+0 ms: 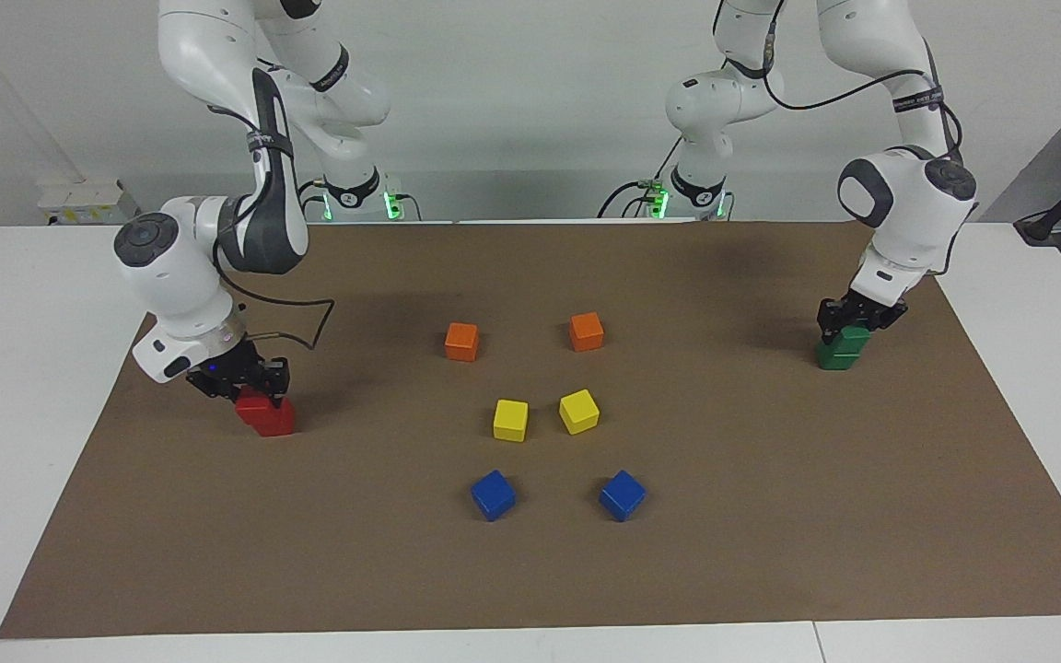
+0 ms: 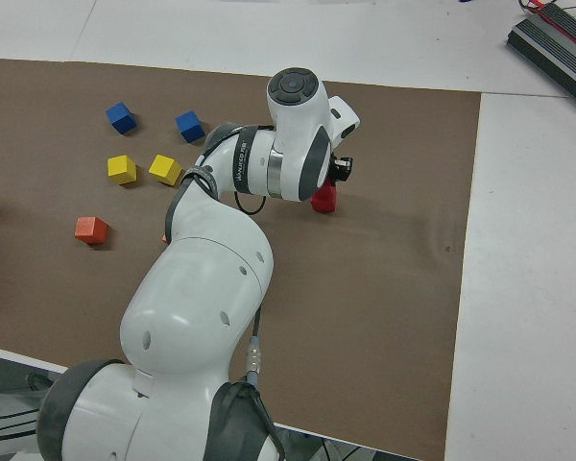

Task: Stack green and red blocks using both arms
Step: 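Stack the green cube and open the left gripper while the right lowers red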

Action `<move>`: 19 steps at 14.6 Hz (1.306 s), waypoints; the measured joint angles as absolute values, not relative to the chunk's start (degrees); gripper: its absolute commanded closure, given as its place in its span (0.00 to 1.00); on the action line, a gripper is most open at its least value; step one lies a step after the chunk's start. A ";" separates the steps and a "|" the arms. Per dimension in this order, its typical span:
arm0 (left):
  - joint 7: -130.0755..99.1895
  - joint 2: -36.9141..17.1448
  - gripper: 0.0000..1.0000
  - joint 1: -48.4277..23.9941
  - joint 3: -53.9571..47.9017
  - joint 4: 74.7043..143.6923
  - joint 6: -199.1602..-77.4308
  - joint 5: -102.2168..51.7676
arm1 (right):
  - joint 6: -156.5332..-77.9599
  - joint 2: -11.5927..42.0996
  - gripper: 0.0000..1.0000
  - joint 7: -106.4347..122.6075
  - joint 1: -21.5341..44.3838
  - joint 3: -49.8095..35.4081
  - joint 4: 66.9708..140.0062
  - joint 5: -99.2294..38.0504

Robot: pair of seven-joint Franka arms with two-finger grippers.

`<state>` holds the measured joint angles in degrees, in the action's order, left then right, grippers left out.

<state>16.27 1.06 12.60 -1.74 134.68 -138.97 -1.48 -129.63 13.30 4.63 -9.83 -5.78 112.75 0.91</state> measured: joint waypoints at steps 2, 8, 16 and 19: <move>17.45 0.99 0.00 12.44 -1.74 134.70 -138.98 -1.48 | -130.07 13.30 1.00 4.62 -9.83 -5.78 113.37 0.91; 19.71 0.56 0.00 12.52 -1.39 134.53 -138.55 -1.48 | -130.75 13.21 1.00 4.62 -9.83 -5.79 114.10 0.91; 19.85 0.61 0.00 12.52 -1.39 122.60 -123.36 -1.48 | -131.48 13.13 1.00 6.14 -9.83 -5.79 114.36 0.91; 19.85 0.65 0.00 12.41 -1.52 117.69 -118.01 -1.49 | -131.53 13.08 1.00 6.22 -9.83 -5.79 114.45 0.91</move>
